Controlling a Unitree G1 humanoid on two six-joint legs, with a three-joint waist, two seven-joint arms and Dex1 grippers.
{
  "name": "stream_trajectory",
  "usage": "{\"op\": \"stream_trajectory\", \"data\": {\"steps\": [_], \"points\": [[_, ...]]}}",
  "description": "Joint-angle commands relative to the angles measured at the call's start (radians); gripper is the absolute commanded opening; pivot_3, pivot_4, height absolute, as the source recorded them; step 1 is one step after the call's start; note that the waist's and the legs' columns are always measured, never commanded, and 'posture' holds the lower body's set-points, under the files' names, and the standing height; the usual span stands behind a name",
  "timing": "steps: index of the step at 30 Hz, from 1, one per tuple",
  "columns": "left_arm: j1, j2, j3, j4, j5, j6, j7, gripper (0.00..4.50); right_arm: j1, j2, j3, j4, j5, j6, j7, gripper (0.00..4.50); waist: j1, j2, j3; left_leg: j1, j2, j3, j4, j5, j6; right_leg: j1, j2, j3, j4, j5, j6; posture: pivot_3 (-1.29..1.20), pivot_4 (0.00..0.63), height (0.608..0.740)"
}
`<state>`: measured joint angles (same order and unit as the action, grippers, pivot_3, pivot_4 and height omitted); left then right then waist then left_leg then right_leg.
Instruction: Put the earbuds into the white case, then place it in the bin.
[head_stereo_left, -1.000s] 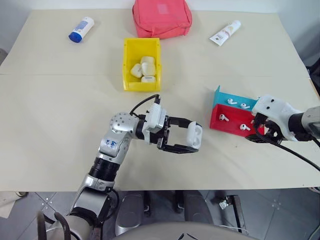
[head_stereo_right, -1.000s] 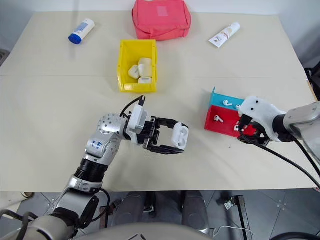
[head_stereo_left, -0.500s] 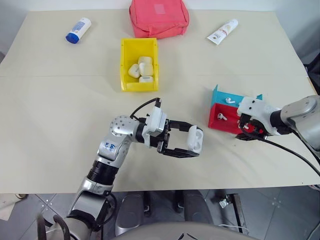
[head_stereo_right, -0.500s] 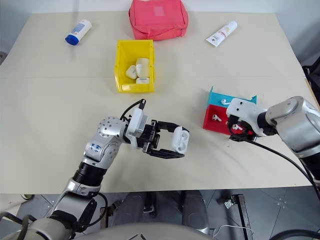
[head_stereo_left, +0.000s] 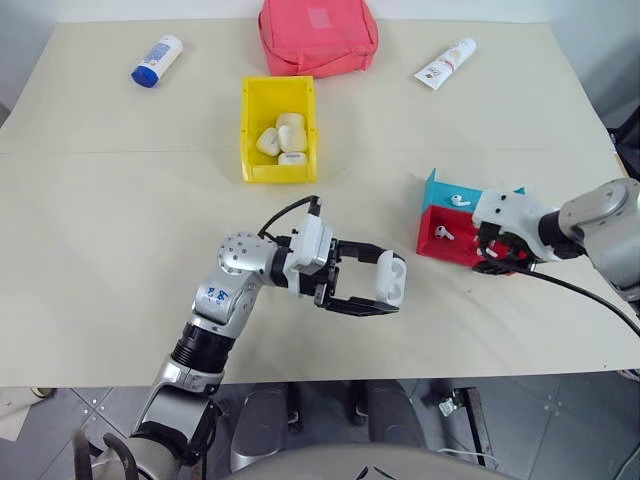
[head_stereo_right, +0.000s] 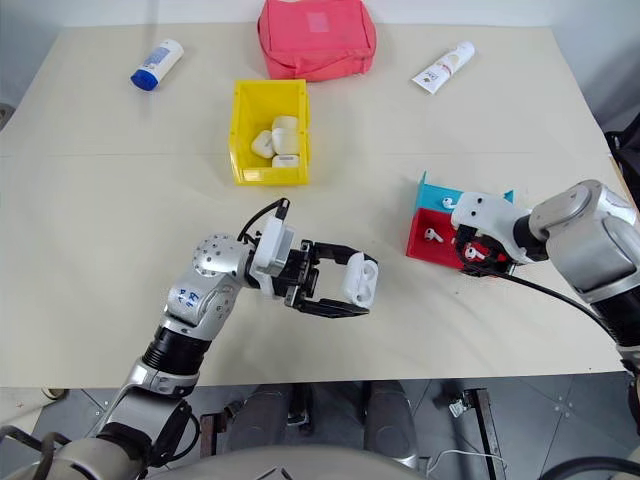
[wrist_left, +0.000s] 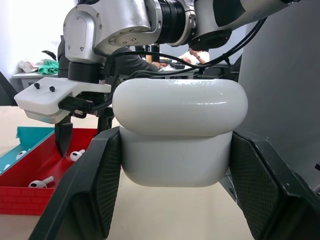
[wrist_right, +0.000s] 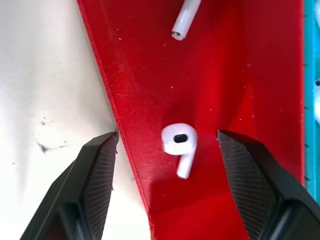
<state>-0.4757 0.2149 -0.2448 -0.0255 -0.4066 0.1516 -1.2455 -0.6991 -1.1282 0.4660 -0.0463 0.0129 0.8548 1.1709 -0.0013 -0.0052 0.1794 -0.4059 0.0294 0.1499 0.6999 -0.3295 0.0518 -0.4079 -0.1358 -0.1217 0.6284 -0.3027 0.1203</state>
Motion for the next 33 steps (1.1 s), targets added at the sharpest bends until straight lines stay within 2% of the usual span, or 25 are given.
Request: {"op": "stream_trajectory", "data": {"steps": [1,8,11,33], "points": [[0.003,-0.005,-0.004,-0.036,-0.026,-0.004,0.007,2.8,-0.035,0.004,-0.017,-0.006,-0.026,-0.003,0.024,3.26,0.0,0.0,0.0,0.0,0.0,0.0,0.0,0.0,0.0,0.0,0.0,0.0,0.0,0.0,0.0,0.0,0.15,0.74],[-0.01,-0.015,-0.005,-0.017,-0.023,-0.01,0.014,2.8,-0.037,-0.001,-0.025,-0.02,-0.038,0.003,0.059,3.26,0.001,0.0,0.0,0.0,0.0,0.0,0.0,0.0,0.0,0.0,0.0,0.0,0.0,0.0,0.0,0.0,0.15,0.74],[-0.019,-0.02,-0.004,-0.005,-0.02,-0.013,0.015,2.8,-0.042,0.004,-0.024,-0.002,-0.05,-0.003,0.058,2.41,0.0,0.0,0.0,0.0,0.0,0.0,0.0,0.0,0.0,0.0,0.0,0.0,0.0,0.0,0.0,0.0,0.15,0.74],[-0.017,-0.022,-0.001,-0.006,-0.025,-0.013,0.027,2.8,-0.068,0.052,-0.007,0.117,-0.123,-0.077,0.099,2.41,0.0,0.0,0.0,0.0,0.0,0.0,0.0,0.0,0.0,0.0,0.0,0.0,0.001,0.0,0.0,0.0,0.15,0.74]]}}
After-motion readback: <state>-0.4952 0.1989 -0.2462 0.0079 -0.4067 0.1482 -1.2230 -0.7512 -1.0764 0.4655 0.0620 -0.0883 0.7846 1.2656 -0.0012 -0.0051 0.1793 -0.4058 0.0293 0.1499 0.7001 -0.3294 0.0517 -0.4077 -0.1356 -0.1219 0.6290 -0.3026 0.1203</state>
